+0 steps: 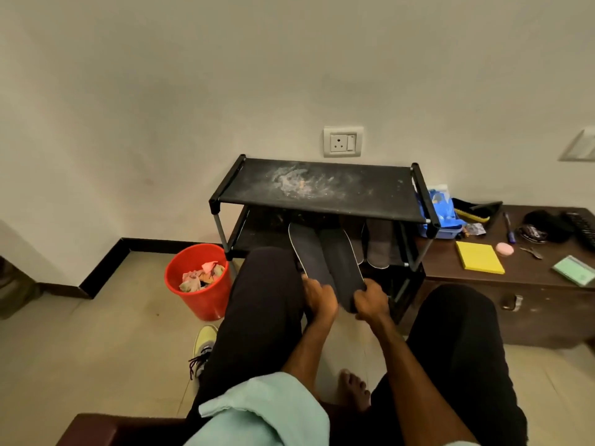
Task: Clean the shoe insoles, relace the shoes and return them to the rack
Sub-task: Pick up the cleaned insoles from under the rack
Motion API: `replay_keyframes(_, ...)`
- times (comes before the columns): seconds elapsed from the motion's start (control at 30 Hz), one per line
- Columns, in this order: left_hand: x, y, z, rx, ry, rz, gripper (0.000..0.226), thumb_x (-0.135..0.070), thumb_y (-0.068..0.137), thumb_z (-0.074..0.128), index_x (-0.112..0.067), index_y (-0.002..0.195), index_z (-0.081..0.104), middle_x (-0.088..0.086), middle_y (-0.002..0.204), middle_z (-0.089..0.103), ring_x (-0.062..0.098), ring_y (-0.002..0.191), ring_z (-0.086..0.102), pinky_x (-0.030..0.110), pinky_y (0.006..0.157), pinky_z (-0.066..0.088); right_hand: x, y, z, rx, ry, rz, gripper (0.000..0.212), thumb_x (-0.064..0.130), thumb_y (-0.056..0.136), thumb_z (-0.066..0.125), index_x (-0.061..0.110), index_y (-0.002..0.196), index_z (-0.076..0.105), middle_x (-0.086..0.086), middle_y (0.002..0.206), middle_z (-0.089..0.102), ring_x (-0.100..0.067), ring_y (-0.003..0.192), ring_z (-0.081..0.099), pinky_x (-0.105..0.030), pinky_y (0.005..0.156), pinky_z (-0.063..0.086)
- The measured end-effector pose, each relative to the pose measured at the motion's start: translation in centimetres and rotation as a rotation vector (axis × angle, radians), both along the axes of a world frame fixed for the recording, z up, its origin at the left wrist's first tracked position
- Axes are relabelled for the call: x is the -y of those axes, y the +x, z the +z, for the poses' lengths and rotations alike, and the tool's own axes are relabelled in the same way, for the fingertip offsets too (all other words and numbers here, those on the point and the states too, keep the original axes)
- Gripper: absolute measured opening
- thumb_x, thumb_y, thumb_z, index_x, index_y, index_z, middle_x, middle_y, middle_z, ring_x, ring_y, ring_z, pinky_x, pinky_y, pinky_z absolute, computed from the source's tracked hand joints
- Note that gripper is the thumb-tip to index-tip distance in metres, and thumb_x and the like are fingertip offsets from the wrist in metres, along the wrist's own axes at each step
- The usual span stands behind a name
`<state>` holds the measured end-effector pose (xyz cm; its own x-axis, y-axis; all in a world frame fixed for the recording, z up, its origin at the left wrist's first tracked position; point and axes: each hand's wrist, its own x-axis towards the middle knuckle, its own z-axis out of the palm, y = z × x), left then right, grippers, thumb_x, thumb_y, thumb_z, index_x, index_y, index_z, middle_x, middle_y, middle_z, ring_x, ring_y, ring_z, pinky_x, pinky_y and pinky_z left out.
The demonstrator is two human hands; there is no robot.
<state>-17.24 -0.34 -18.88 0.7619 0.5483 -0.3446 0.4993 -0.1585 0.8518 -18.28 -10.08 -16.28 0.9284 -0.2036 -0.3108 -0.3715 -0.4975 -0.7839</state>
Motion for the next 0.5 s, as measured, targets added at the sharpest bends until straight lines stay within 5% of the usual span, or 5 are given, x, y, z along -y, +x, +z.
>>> replay_keyframes(0.1,-1.4,2.7,3.2,0.02,0.019,0.012,0.06,0.004,0.094,0.049,0.007,0.15,0.027,0.026,0.152,0.041,0.037,0.141,0.042,0.041,0.117,0.031,-0.3,2.9,2.0,0.022,0.027,0.051,0.026,0.005,0.091,0.048,0.009,0.108,0.066,-0.016,0.097,0.066,-0.036,0.086,0.066,-0.045,0.072,0.058)
replay_keyframes(0.17,-2.0,4.0,5.2,-0.024,-0.029,0.017,0.053,0.001,0.094,0.055,0.008,0.142,0.033,0.026,0.144,0.048,0.039,0.132,0.052,0.042,0.109,0.042,-0.4,5.3,2.1,0.019,0.053,0.082,0.02,0.011,0.086,0.049,0.009,0.09,0.069,-0.015,0.085,0.067,-0.04,0.079,0.068,-0.049,0.072,0.06)
replay_keyframes(0.23,-2.6,5.7,6.9,-0.054,-0.134,0.032,0.044,-0.002,0.095,0.058,0.003,0.134,0.039,0.022,0.13,0.056,0.04,0.109,0.064,0.048,0.075,0.06,-0.4,7.2,2.2,0.01,0.123,0.066,0.019,0.007,0.085,0.049,0.01,0.079,0.067,-0.018,0.084,0.068,-0.038,0.066,0.068,-0.05,0.062,0.062)
replay_keyframes(0.33,-4.2,8.0,8.1,-0.057,-0.161,0.021,0.038,-0.008,0.092,0.062,-0.002,0.127,0.049,0.015,0.124,0.062,0.034,0.094,0.069,0.032,0.034,0.051,-1.1,8.0,3.9,-0.003,0.292,0.012,0.022,-0.006,0.096,0.047,0.004,0.09,0.066,-0.018,0.094,0.065,-0.024,0.06,0.06,-0.024,0.038,0.051)
replay_keyframes(0.5,-7.5,9.6,8.4,-0.025,-0.19,-0.05,0.033,-0.006,0.092,0.057,-0.001,0.125,0.053,0.021,0.118,0.064,0.035,0.088,0.069,0.031,0.041,0.054,-3.6,9.4,4.1,-0.069,0.557,-0.017,0.026,-0.005,0.102,0.044,-0.004,0.121,0.062,-0.022,0.104,0.066,-0.023,0.069,0.064,-0.022,0.041,0.052)
